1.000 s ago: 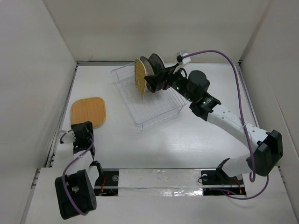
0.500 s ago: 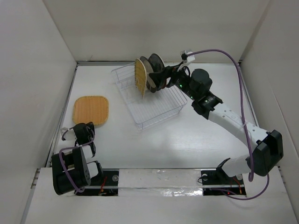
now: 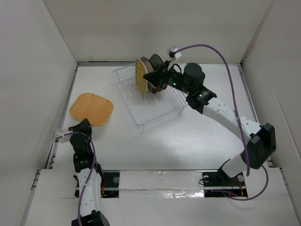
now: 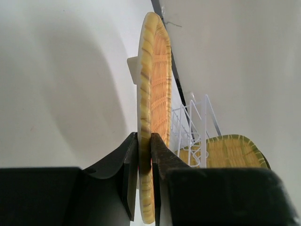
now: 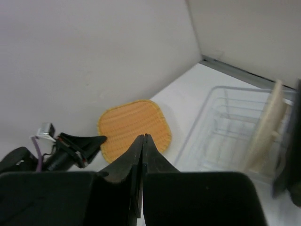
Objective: Load the plates into the dish rack
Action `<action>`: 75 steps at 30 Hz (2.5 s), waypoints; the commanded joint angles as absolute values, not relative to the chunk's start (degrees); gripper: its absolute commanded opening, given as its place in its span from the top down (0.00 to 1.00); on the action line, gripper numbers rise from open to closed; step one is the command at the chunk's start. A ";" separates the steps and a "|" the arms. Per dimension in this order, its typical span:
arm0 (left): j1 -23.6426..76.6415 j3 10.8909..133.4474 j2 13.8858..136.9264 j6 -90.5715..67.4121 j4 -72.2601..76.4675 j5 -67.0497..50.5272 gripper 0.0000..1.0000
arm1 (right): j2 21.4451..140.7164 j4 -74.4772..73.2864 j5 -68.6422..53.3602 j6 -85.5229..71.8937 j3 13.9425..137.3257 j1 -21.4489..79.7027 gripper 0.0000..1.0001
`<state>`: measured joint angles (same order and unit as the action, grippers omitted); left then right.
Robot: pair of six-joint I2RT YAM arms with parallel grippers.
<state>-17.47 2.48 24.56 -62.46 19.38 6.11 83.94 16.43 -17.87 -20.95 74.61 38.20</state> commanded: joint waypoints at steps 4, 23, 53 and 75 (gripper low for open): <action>-17.75 7.55 18.11 -59.42 15.21 3.52 1.00 | 93.34 10.80 -32.09 -19.25 88.51 44.38 0.77; -14.85 33.92 15.29 -46.85 5.28 -3.14 1.00 | 104.93 9.23 -29.70 -17.22 93.60 42.98 0.00; -14.15 38.76 27.16 -48.26 14.78 -48.08 1.00 | 111.62 43.65 -66.09 -39.94 88.95 35.77 1.00; -3.26 46.24 22.51 -21.00 -7.65 -15.89 0.01 | 106.95 9.50 22.88 -19.88 100.97 41.39 1.00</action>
<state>-4.34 45.89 23.44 -23.70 -9.58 -16.01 106.15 8.34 2.70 -24.12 94.91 38.15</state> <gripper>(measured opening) 0.986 0.281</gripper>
